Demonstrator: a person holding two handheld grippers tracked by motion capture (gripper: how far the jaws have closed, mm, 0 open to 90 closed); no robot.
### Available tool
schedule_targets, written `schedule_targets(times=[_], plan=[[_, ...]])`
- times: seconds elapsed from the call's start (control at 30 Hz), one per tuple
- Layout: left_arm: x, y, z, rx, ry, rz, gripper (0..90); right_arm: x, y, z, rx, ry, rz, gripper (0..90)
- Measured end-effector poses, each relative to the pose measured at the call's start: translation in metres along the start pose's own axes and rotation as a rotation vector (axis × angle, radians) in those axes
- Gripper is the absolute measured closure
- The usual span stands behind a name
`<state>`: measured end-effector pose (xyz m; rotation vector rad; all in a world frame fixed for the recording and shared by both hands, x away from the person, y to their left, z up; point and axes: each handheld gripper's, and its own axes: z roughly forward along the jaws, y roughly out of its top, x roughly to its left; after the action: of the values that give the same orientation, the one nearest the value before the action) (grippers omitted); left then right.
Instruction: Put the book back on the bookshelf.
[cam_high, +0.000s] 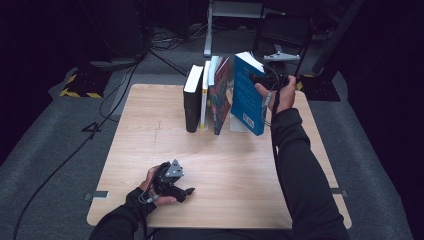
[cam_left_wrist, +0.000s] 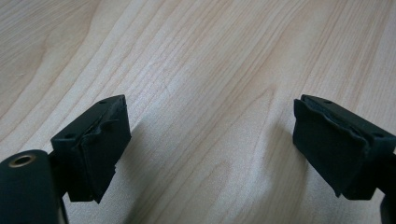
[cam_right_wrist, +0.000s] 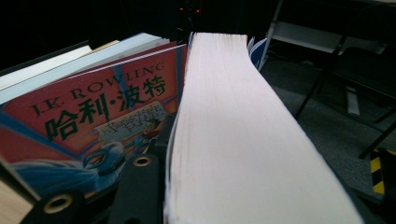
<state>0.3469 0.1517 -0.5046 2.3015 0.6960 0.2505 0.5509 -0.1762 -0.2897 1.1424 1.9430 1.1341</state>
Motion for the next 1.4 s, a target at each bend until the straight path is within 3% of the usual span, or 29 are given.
schedule_targets(times=[0.23, 0.3, 0.43, 0.73, 0.97, 1.07, 1.2, 1.4], plan=[[0.000, 0.000, 0.000, 0.000, 0.001, 0.000, 12.2, 0.007, -0.017, 0.013, -0.002, -0.044, 0.016, 60.3], [0.000, 0.000, 0.000, -0.001, 0.000, 0.001, 12.1, 0.004, -0.020, 0.011, -0.017, -0.039, 0.045, 60.2], [0.000, 0.000, 0.000, -0.001, 0.000, 0.001, 12.1, 0.006, -0.026, 0.006, -0.024, -0.045, 0.039, 60.0], [0.000, 0.000, 0.000, -0.002, 0.001, 0.001, 12.1, 0.016, -0.063, -0.021, -0.057, -0.025, 0.048, 58.8], [0.000, 0.000, 0.000, -0.002, 0.000, 0.002, 11.9, 0.013, -0.072, -0.029, -0.069, -0.039, 0.051, 56.4], [0.000, 0.000, 0.000, -0.002, 0.000, 0.002, 11.9, 0.010, -0.076, -0.031, -0.070, -0.018, 0.069, 50.3], [0.000, 0.000, 0.000, -0.002, 0.002, 0.001, 11.9, 0.008, -0.088, -0.034, -0.061, 0.026, 0.046, 39.3], [0.000, 0.000, 0.000, -0.002, 0.003, 0.002, 12.0, 0.007, -0.124, -0.044, -0.058, 0.105, 0.011, 31.3]])
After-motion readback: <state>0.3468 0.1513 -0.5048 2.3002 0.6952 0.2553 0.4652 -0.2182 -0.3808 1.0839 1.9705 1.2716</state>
